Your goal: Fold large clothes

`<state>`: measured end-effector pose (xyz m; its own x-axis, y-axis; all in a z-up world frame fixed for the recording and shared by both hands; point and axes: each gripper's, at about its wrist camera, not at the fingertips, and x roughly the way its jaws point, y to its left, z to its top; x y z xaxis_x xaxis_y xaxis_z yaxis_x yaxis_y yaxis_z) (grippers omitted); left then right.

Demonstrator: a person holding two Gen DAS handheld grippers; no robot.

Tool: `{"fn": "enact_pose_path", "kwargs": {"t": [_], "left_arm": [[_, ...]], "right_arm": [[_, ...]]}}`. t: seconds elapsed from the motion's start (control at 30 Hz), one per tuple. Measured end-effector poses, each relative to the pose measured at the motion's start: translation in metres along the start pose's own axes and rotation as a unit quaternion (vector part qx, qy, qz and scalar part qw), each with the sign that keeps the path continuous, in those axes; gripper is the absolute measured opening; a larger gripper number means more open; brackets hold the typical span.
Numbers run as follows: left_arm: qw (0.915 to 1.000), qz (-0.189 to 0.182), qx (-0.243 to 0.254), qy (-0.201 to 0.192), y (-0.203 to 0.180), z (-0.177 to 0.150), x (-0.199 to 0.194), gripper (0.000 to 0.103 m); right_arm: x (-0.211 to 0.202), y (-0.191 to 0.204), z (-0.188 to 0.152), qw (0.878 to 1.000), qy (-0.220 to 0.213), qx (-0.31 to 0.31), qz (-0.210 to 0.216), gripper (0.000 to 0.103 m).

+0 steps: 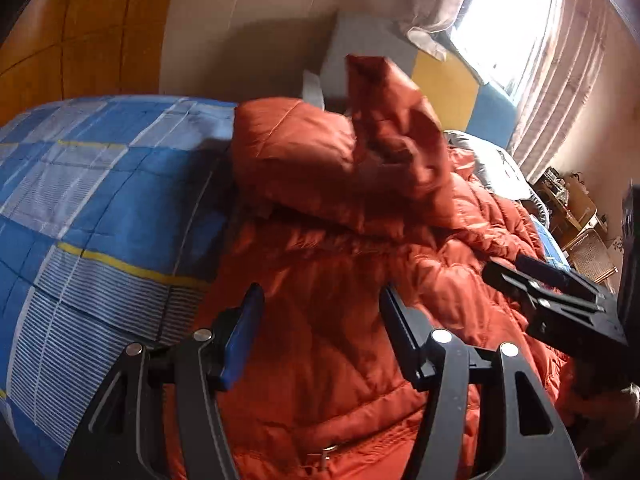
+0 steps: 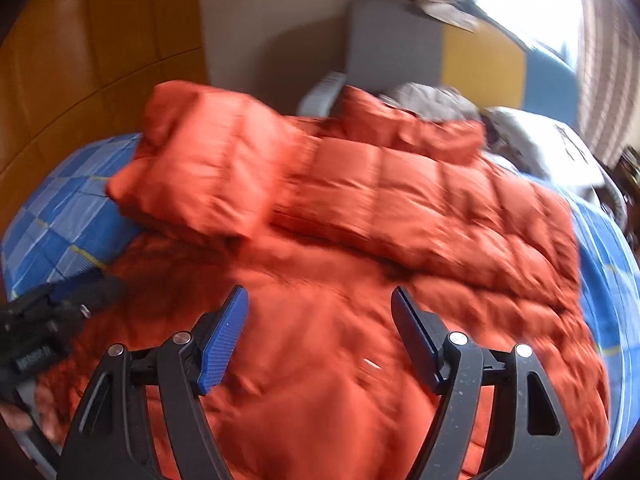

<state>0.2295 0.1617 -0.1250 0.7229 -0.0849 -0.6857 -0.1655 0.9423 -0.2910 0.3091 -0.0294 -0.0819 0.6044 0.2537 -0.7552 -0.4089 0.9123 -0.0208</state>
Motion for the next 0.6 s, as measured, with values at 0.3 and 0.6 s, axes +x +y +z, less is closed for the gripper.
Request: {"fn": "enact_pose_path", "kwargs": {"t": [0.3, 0.6], "left_arm": [[0.9999, -0.001, -0.012, 0.011, 0.010, -0.004, 0.010, 0.060], [0.9999, -0.003, 0.001, 0.010, 0.005, 0.002, 0.010, 0.061]], "right_arm": [[0.019, 0.052, 0.031, 0.999, -0.025, -0.041, -0.001, 0.073], [0.018, 0.007, 0.047, 0.997, -0.019, 0.064, 0.034, 0.013]]}}
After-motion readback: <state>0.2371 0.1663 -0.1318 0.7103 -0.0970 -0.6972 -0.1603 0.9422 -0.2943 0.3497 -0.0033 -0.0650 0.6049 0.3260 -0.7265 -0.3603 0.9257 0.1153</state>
